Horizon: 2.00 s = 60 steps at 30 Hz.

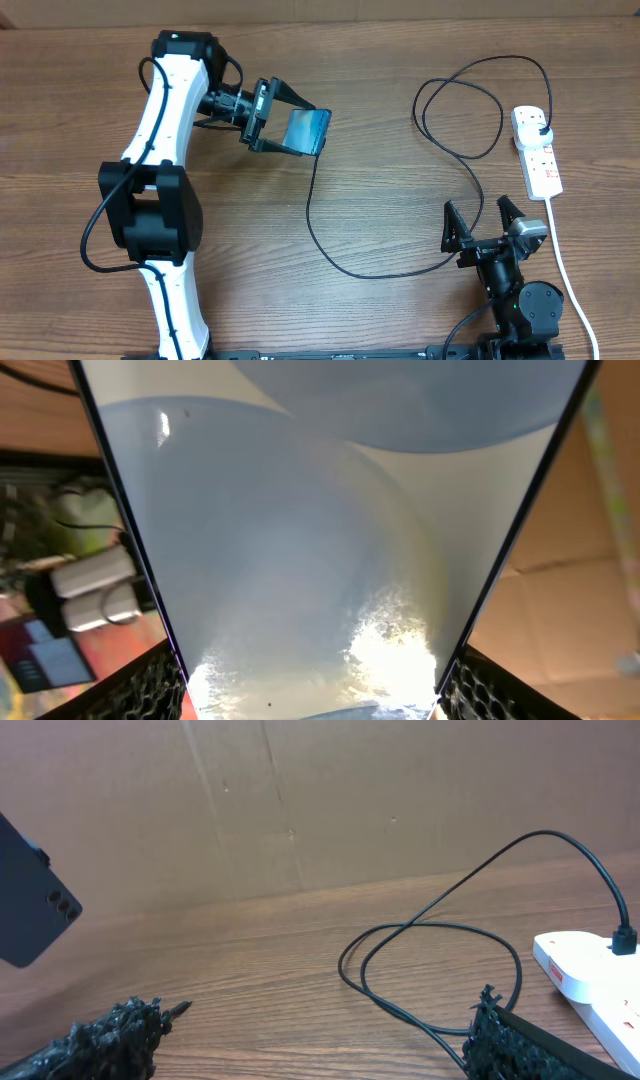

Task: Plug charger to phone and switch on socket
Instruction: 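Carry the smartphone rightward toward the table center with the left gripper, then move the right gripper toward the smartphone held by the left gripper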

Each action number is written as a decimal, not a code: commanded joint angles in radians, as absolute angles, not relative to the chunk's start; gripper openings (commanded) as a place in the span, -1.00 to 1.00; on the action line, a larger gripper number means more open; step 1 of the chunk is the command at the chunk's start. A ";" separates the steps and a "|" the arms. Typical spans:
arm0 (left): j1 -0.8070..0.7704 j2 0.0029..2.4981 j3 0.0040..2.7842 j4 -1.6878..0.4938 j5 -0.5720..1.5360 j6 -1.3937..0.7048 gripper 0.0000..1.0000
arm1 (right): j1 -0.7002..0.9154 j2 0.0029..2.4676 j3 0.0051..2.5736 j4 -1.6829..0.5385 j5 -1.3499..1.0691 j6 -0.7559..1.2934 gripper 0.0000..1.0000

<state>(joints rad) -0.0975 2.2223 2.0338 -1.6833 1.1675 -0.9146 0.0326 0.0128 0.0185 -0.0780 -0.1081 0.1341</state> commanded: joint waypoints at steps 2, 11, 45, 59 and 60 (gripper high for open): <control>-0.131 2.220 2.059 -1.685 1.035 -0.921 0.02 | 0.026 0.003 0.008 -0.073 -0.114 0.133 1.00; -0.202 2.220 2.059 -1.633 0.752 -0.925 0.01 | 0.026 0.003 0.008 -0.073 -0.114 0.133 1.00; -0.360 2.220 2.058 -1.412 0.334 -0.982 -0.03 | 0.027 0.505 0.331 -0.061 -0.654 0.553 1.00; -0.360 2.220 2.058 -1.400 0.441 -1.168 0.14 | 0.027 1.164 0.763 -0.347 -1.023 0.395 1.00; -0.360 2.220 2.058 -1.399 0.453 -1.177 0.14 | 0.027 1.193 0.763 -0.340 -1.016 0.395 1.00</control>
<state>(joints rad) -0.3561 2.2223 2.0338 -1.4010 0.3782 -1.1103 0.0322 1.1320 0.7441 -0.3473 -0.9436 0.4324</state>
